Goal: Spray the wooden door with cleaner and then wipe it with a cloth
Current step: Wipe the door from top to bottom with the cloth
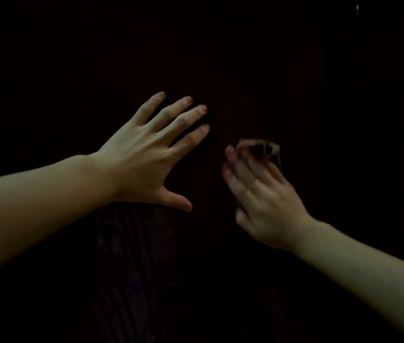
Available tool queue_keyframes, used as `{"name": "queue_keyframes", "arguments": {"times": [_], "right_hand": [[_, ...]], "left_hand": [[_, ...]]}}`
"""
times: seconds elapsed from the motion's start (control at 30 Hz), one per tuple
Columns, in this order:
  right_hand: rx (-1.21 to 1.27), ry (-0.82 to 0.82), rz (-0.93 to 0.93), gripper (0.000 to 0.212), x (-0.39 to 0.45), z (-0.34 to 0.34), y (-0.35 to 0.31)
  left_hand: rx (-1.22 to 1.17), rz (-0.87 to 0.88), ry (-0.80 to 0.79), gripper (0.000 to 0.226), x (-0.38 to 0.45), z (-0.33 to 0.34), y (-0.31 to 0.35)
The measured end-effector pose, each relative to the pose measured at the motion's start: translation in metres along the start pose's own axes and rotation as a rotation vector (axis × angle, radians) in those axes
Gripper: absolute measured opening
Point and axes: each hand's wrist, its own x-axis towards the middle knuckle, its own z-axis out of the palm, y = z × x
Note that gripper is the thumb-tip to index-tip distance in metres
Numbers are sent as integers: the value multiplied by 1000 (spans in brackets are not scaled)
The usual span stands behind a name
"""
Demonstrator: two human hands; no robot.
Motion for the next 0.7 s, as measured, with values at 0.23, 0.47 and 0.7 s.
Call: {"name": "queue_keyframes", "arguments": {"times": [0.23, 0.47, 0.7], "right_hand": [[-51, -48, -107, 66, 35, -14, 20], [15, -43, -81, 71, 31, 3, -31], [-1, -84, -188, 70, 57, -4, -25]], "left_hand": [[27, 13, -25, 117, -13, 4, -4], [-20, -39, 10, 117, -35, 7, -14], [7, -100, -5, 118, -66, 13, -22]]}}
